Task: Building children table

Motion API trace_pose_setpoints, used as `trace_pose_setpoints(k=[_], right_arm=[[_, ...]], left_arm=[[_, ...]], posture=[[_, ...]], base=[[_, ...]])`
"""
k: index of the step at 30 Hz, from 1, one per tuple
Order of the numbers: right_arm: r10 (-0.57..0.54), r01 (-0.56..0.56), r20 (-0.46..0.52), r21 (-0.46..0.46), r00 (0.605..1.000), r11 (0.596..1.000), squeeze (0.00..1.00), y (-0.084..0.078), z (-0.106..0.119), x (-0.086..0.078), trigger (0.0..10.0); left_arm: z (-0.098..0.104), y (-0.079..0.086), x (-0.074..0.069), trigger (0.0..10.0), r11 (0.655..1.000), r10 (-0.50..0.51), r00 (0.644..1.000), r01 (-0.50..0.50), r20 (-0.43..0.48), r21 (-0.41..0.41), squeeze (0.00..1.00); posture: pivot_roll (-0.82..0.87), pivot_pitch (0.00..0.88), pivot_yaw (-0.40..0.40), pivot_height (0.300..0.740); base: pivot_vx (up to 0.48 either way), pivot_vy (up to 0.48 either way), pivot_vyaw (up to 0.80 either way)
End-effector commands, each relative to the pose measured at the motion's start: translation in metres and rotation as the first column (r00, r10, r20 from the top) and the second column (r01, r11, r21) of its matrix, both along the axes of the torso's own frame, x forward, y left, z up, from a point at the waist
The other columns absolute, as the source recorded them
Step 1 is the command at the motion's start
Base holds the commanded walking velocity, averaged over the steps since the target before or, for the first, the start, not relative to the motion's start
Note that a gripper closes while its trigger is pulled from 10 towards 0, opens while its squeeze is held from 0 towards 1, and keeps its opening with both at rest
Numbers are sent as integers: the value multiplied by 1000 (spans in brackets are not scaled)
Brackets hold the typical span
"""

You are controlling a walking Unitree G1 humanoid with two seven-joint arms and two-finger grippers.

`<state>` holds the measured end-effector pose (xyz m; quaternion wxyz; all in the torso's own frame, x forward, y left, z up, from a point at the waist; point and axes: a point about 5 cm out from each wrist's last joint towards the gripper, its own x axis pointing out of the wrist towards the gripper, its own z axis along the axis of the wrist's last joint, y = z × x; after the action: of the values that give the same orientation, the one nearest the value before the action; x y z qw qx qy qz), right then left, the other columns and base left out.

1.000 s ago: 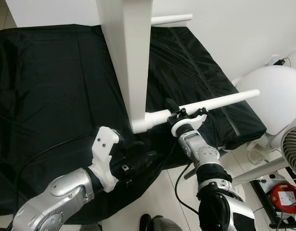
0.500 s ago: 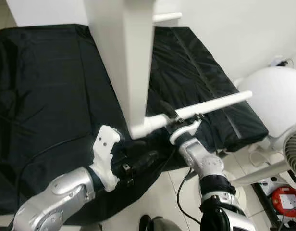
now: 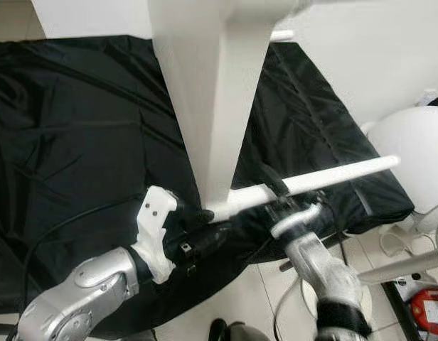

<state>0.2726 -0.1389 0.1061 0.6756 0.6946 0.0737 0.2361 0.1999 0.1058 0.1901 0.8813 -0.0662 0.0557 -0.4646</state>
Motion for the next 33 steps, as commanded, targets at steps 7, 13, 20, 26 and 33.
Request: trace_pose_setpoints(k=[7,13,20,26,33], right_arm=[[-41,41,-142,-5,989,999,0,-20,-30,-46,10000],[-45,46,-127,7,991,999,0,-30,-31,-68,10000],[-76,75,-41,-23,996,997,0,-48,-29,-101,10000],[-118,119,20,-49,993,992,0,-55,-27,-114,10000],[-114,135,180,-108,977,985,0,-61,-4,-114,10000]], left_arm=[[1,2,-4,10000,1000,-22,1000,22,-19,1,0],[3,6,-4,10000,1000,-21,1000,21,-21,10,0],[3,7,-4,10000,1000,-18,999,19,-28,12,0],[4,9,-2,10000,1000,-19,999,20,-28,18,0],[5,11,2,10000,999,-18,1000,19,-23,26,0]], posture=[[88,228,-88,740],[88,236,-83,740],[85,239,-73,740],[86,238,-61,740],[84,227,-53,740]], base=[[0,0,0],[0,0,0],[0,0,0],[0,0,0],[0,0,0]])
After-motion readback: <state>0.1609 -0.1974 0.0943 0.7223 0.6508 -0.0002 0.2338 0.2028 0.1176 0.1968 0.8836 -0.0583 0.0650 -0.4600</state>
